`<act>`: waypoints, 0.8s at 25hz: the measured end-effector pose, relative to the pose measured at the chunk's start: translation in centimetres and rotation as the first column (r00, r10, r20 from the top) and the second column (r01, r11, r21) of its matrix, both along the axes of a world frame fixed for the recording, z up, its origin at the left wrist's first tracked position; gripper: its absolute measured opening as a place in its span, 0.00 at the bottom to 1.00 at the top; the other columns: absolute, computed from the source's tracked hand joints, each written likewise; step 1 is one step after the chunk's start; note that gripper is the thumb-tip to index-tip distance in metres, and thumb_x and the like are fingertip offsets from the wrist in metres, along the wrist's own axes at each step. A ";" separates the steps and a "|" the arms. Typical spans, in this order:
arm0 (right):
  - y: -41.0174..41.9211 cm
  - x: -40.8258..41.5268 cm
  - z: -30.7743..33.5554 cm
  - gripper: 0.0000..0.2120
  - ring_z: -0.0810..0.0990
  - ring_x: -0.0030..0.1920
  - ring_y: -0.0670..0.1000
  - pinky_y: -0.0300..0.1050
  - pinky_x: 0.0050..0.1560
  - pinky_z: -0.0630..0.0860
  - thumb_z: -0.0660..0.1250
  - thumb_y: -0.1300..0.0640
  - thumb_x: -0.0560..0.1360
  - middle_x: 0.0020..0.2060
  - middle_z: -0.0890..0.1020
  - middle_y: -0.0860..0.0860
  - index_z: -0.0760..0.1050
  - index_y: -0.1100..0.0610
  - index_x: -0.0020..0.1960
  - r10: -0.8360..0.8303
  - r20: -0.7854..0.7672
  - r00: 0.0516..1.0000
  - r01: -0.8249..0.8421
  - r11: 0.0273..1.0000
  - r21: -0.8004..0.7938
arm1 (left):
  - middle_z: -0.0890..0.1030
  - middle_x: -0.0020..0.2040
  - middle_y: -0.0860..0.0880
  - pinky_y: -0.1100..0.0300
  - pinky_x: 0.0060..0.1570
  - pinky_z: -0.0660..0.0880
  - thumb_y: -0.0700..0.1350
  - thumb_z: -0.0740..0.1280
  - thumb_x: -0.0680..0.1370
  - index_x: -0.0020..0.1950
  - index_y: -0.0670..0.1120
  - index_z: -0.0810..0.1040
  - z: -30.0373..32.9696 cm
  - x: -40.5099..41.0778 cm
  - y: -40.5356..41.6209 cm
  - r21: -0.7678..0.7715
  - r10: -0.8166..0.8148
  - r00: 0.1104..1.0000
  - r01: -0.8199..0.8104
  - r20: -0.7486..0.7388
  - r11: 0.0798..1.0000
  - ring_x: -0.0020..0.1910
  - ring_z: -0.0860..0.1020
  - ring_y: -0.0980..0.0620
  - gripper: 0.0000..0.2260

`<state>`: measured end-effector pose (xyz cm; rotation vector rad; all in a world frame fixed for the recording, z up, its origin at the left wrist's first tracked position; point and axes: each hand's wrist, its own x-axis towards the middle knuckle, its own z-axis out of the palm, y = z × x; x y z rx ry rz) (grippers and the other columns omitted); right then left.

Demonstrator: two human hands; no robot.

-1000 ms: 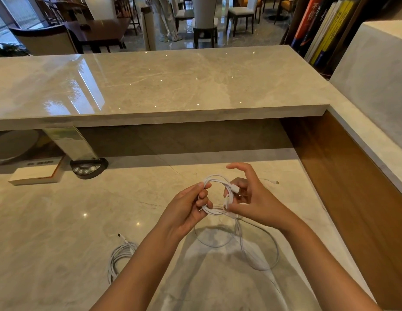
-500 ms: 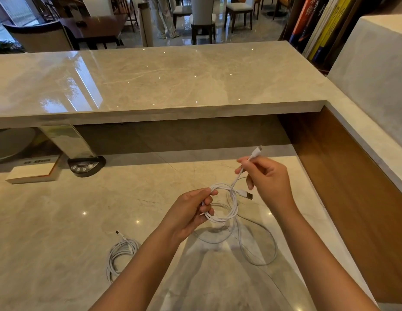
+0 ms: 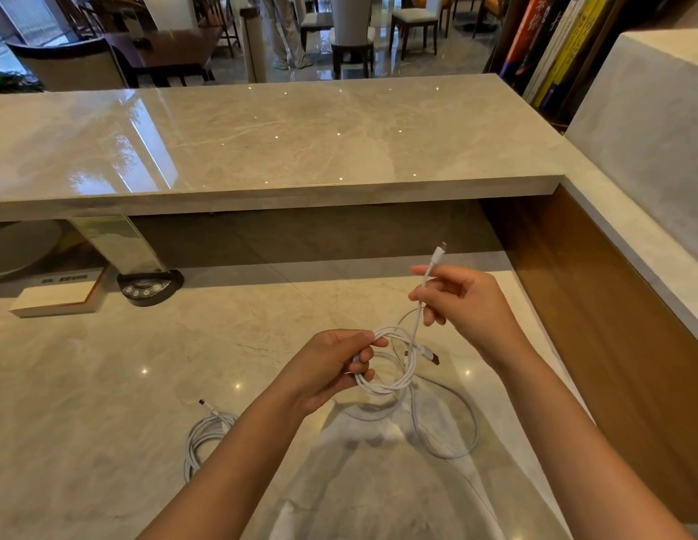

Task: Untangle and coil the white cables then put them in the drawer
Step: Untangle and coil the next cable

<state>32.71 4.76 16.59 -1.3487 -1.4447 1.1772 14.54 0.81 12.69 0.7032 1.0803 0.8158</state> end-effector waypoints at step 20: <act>-0.4 -1.9 -3.8 0.09 0.75 0.24 0.44 0.35 0.30 0.73 0.58 0.66 0.78 0.31 0.80 0.52 0.77 0.64 0.47 0.042 -0.248 0.968 -0.134 0.921 -0.366 | 0.79 0.37 0.44 0.59 0.45 0.78 0.41 0.54 0.81 0.55 0.38 0.77 -1.4 -0.1 -0.2 0.086 0.263 0.960 -0.271 0.096 0.959 0.35 0.79 0.52 0.13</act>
